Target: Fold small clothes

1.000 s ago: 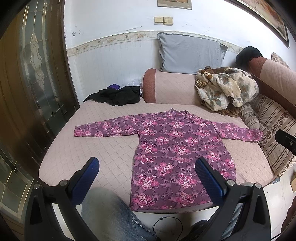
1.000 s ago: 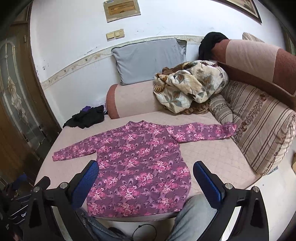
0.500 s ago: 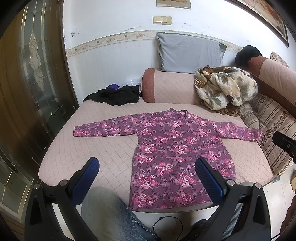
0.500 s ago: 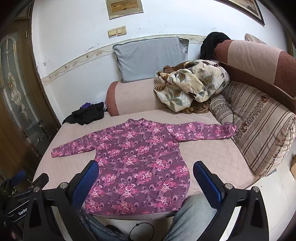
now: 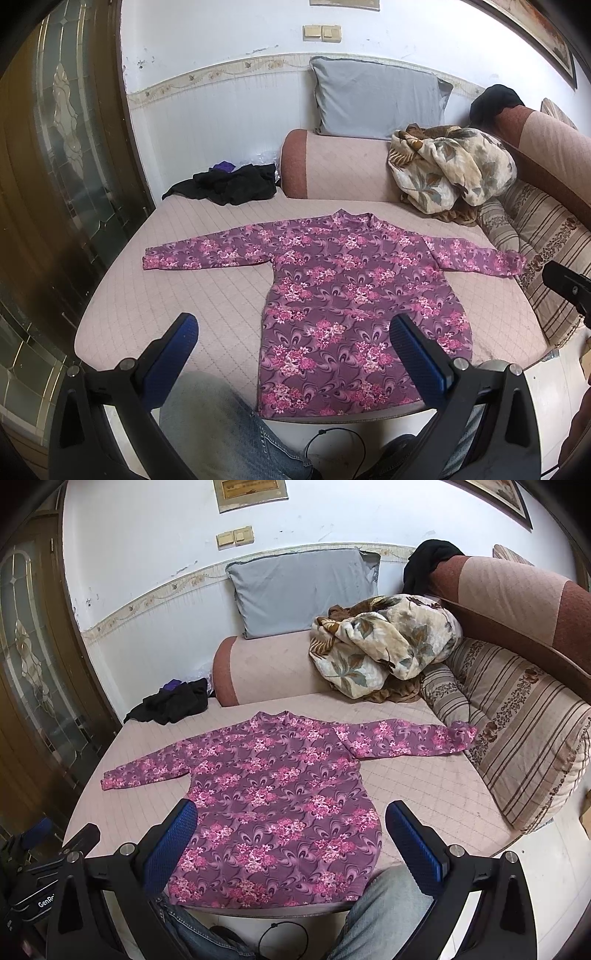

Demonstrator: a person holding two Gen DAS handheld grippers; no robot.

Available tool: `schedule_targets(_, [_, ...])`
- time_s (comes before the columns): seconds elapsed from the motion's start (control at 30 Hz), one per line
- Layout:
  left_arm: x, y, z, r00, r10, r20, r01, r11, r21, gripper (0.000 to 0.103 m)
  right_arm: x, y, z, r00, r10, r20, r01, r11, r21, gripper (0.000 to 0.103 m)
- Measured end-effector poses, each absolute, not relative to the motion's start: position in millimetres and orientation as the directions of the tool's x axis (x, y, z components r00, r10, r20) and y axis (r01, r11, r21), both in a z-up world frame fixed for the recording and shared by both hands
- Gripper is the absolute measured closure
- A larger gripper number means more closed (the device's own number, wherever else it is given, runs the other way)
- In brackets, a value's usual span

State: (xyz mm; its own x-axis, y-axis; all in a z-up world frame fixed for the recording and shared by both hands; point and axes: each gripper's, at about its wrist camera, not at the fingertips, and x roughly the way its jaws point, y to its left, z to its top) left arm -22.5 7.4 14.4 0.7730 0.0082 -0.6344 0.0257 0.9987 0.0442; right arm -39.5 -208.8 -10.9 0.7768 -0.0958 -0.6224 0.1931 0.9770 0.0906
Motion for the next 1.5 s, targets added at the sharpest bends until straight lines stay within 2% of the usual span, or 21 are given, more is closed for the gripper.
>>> schedule_targets(0.7, [38.3,-0.9,-12.6,0.702,0.011,-0.712,0.032,0.998,0.048,0.0,8.2,-215.4,-35.0,0.735,-0.112,-0.668,0.209,0.976,0.066,0.001])
schedule_targets(0.83, [65.0,-10.1,-26.4,0.677,0.001,-0.736,0.05,0.998,0.047,0.0,30.6,-239.0,-50.9,0.716,-0.083,-0.694,0.223,0.968,0.114,0.008])
schedule_targets(0.93, [90.9,-20.2,-40.6,0.651,-0.029,-0.758,0.067,0.998,0.02,0.0,47.6,-266.0,-63.3,0.706,-0.076,-0.705,0.249,0.957,0.146,0.016])
schedule_targets(1.13, [141.7,-58.5,-65.4,0.615,-0.059,-0.786,0.107,0.994,0.009,0.0,76.5,-333.2,-83.8,0.699,-0.117,-0.705,0.335,0.925,0.178,0.016])
schedule_targets(1.37, [194.7,-119.3,-86.1,0.562,-0.19,-0.805,0.237,0.969,-0.063,0.0,116.3,-450.8,-114.5,0.671,-0.201,-0.714,0.452,0.874,0.179,0.016])
schedule_targets(1.5, [209.7,-145.1,-96.6,0.541,-0.267,-0.798,0.295,0.948,-0.118,0.0,137.2,-553.5,-147.1,0.63,-0.243,-0.738,0.579,0.78,0.237,0.017])
